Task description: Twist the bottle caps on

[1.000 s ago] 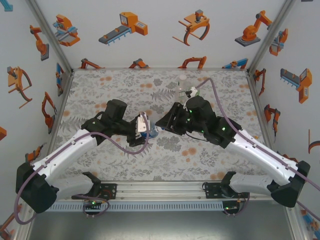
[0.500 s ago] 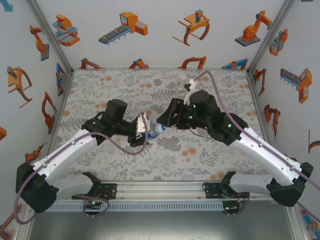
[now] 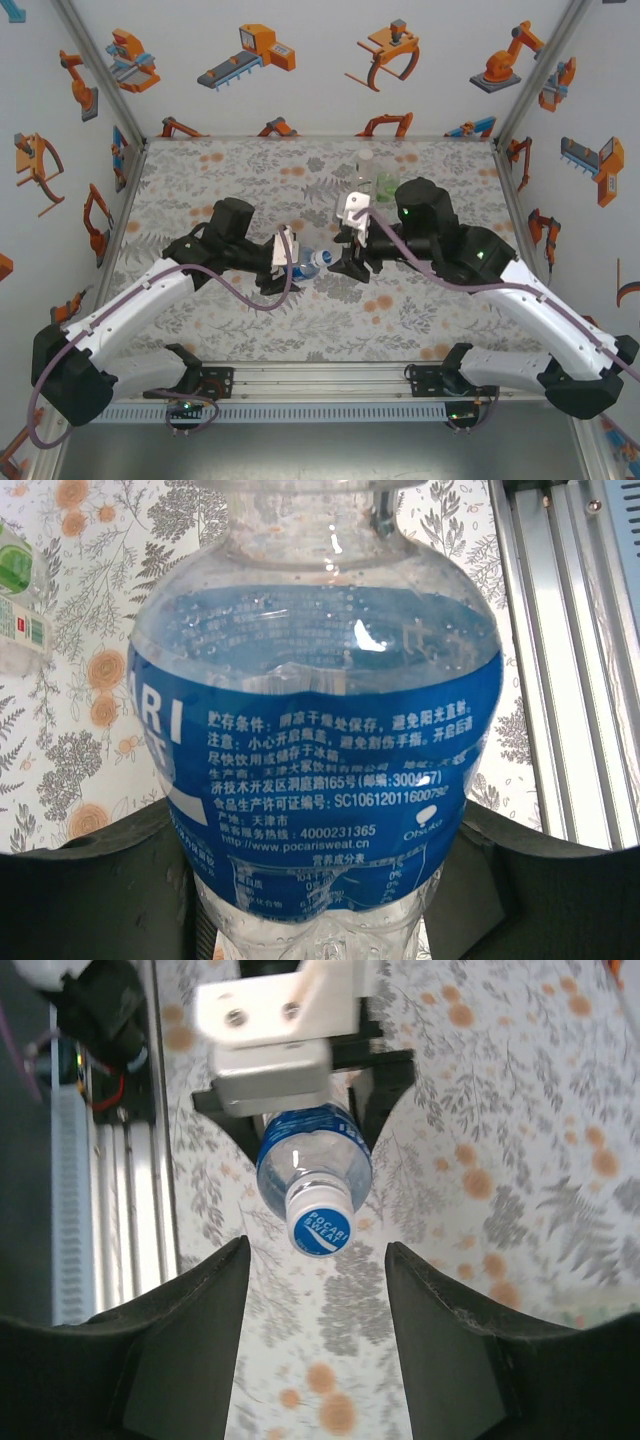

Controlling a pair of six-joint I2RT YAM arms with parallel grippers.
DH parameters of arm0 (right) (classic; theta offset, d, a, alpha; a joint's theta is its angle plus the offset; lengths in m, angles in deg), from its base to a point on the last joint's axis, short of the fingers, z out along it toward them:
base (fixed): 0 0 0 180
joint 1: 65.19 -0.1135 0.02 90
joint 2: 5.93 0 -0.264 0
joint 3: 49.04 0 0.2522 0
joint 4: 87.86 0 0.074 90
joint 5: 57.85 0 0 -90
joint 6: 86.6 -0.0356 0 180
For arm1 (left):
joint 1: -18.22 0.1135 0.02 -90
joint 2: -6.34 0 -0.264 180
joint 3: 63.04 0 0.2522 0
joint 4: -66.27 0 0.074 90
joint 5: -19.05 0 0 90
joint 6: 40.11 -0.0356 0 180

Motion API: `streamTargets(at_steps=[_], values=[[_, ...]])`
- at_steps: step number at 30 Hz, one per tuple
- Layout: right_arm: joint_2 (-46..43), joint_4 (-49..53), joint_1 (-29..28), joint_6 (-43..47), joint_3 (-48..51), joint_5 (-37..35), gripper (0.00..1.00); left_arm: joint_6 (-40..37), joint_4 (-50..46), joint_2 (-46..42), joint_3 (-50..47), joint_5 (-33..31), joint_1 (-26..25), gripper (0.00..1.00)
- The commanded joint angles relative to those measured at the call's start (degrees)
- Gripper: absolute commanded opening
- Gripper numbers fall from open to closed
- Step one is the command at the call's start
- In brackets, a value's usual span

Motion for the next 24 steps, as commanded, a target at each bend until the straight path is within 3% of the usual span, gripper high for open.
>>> streamTargets(at_steps=[1,10,19,24], values=[[1.43,2.47,-0.35,14.71,-2.14,5.18,0.52,-1.41,-0.89,-0.29,1.79,3.11,-0.23,0.0],[3.11,0.64,-0.61,15.77,-0.3,5.56,0.5,-1.84,-1.66,-0.15,2.08,3.45,-0.2,0.0],[3.44,-0.71,-0.87,15.68,1.62,5.9,0.37,-1.85,-1.71,-0.23,2.14,3.69,-0.17,0.0],[3.67,-1.07,-1.27,14.89,2.05,5.41,0.25,-1.81,-1.75,-0.41,2.01,3.66,-0.17,0.0]])
